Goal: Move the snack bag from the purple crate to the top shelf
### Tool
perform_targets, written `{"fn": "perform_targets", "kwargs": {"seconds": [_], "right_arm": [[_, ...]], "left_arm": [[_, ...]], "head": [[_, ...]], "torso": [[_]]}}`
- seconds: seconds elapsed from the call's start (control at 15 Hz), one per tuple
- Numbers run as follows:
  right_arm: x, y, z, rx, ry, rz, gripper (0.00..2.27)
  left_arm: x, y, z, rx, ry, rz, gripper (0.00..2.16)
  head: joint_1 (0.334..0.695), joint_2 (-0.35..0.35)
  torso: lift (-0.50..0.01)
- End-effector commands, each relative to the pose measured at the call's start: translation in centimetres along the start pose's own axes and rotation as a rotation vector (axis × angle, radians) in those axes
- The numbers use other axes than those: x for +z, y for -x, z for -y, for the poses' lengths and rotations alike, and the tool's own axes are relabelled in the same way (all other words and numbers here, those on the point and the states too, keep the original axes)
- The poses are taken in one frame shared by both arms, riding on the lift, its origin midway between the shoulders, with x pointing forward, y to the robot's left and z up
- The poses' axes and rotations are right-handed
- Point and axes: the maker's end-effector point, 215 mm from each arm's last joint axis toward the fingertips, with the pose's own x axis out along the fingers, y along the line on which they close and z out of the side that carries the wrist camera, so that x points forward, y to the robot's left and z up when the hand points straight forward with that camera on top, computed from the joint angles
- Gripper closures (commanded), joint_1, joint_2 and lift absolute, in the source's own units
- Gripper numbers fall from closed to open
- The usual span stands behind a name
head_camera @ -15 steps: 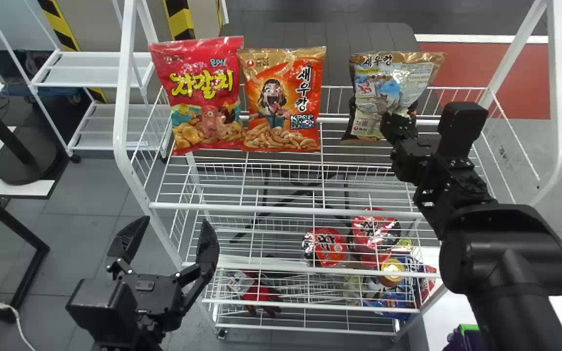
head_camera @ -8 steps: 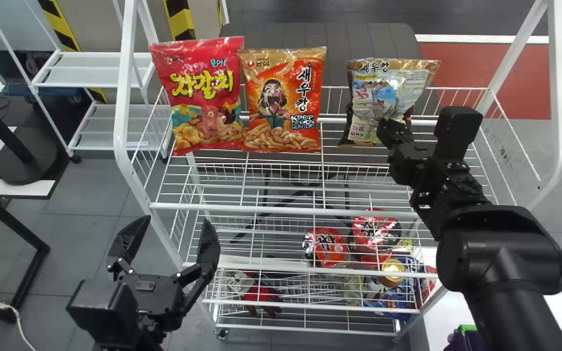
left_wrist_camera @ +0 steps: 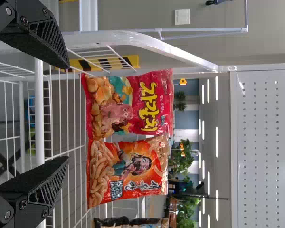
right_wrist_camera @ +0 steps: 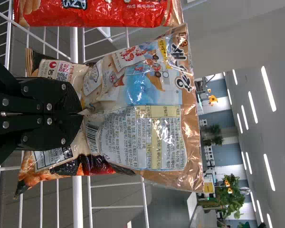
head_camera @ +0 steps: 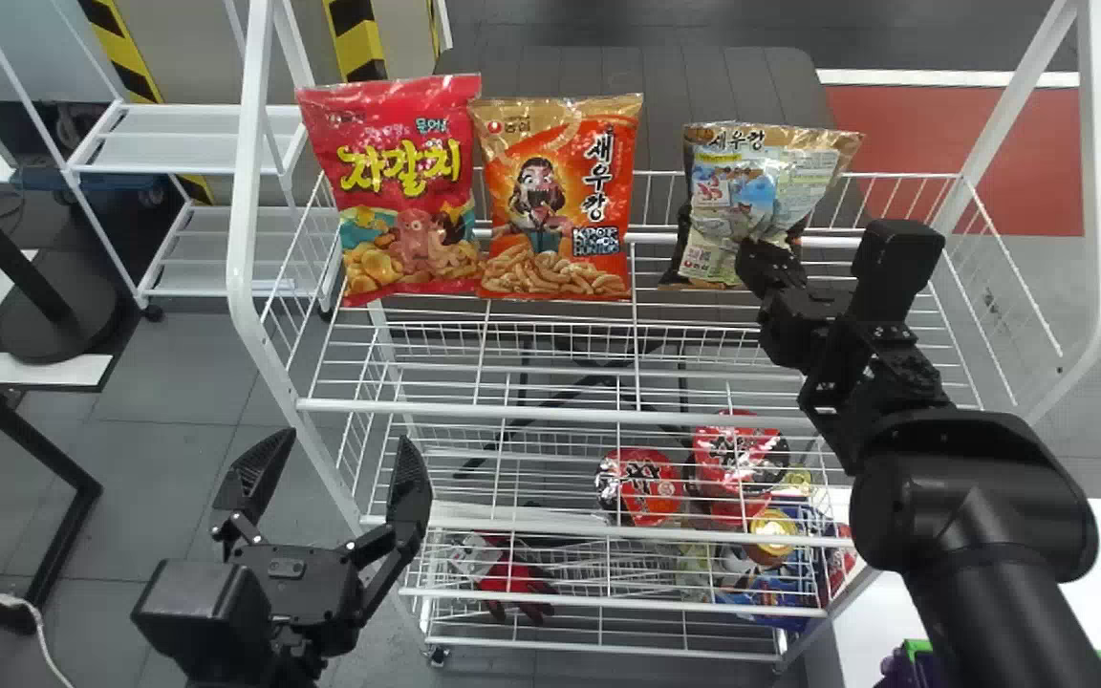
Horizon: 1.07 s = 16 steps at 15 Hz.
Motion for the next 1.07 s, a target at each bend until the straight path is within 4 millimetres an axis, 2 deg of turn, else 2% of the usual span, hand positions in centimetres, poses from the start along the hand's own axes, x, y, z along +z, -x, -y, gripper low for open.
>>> {"fn": "perform_targets", "kwargs": {"seconds": [0.0, 0.4, 0.47, 0.53, 0.8, 1.0], "right_arm": [[-0.1, -0.2, -0.4, 0.017, -0.007, -0.006, 1.42], [-0.1, -0.9, -1.2, 0.052, -0.015, -0.013, 1.4], [0.1, -1.1, -1.3, 0.053, -0.01, -0.007, 1.28], [0.1, -1.1, -1.1, 0.049, -0.008, 0.0, 0.95], [0.0, -1.1, -0.9, 0.046, -0.009, -0.002, 0.18], [0.1, -1.1, -0.8, 0.045, -0.009, 0.001, 0.12]], "left_arm": [[0.0, -0.2, 0.1, -0.001, 0.002, 0.001, 0.15], [0.0, -0.4, -0.1, 0.003, 0.003, 0.002, 0.15], [0.0, -0.5, -0.2, 0.004, 0.003, 0.002, 0.15], [0.0, -0.6, -0.3, 0.004, 0.006, 0.003, 0.15], [-0.1, -1.0, -0.1, 0.0, 0.008, 0.003, 0.15], [-0.2, -1.2, -0.1, -0.001, 0.008, 0.001, 0.15]], "head": [[0.695, 0.033], [0.695, 0.043], [0.695, 0.045], [0.695, 0.047], [0.695, 0.047], [0.695, 0.043]], "torso": [[0.003], [0.003], [0.003], [0.003], [0.003], [0.003]]}}
